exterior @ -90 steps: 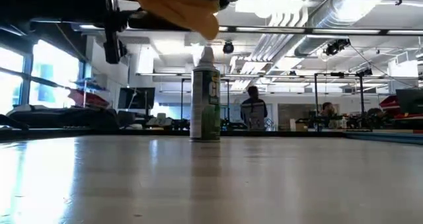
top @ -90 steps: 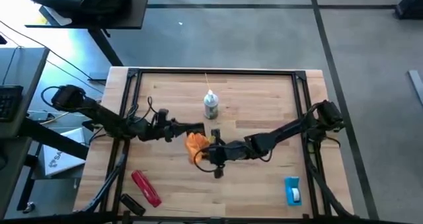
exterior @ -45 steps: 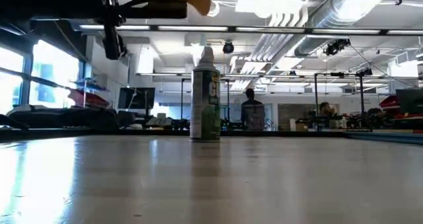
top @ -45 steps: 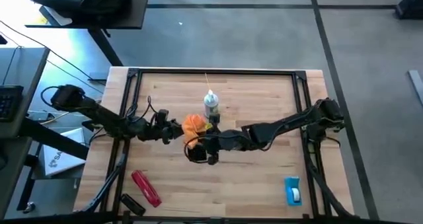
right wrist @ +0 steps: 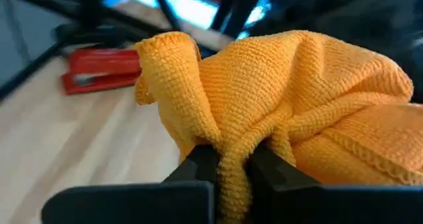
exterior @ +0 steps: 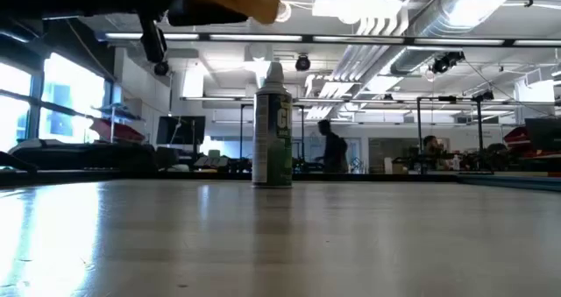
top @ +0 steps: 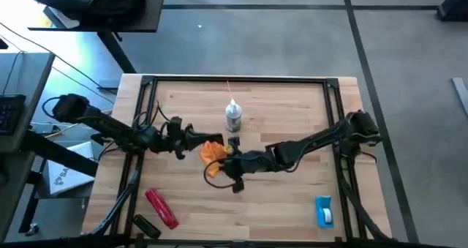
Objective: Apply microfiber cloth
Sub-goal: Wipe the front and back of the black cellphone using the orange microfiber cloth
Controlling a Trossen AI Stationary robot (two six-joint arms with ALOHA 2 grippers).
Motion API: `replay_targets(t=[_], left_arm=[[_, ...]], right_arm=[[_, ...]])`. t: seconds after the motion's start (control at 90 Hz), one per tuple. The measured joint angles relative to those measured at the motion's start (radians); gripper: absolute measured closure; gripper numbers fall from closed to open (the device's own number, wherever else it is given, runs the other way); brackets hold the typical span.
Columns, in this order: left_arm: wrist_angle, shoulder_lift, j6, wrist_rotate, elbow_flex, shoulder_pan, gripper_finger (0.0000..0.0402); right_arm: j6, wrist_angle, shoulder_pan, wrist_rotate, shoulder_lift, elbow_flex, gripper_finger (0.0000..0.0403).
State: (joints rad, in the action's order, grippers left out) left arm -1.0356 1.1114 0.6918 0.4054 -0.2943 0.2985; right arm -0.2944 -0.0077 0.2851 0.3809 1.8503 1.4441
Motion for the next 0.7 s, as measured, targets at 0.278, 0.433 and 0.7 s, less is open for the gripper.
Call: replay_targets(t=[0.278,0.433,0.7], left_arm=[[0.039,-0.005,-0.03,0.047,0.0,0.019,0.0389],[0.065,-0.006,-0.039,0.001,0.002,0.021,0.0389],[0.079,-0.005,-0.055,-0.017,0.002,0.017,0.0389]], right_arm=[[-0.118,-0.021,-0.054,0.183,-0.002,0.058,0.0394],[-0.049,-0.073,-0.048,0.079,-0.002,0.06,0.0394],[0.116,-0.189,-0.014,0.117,-0.012,0.062,0.0394]])
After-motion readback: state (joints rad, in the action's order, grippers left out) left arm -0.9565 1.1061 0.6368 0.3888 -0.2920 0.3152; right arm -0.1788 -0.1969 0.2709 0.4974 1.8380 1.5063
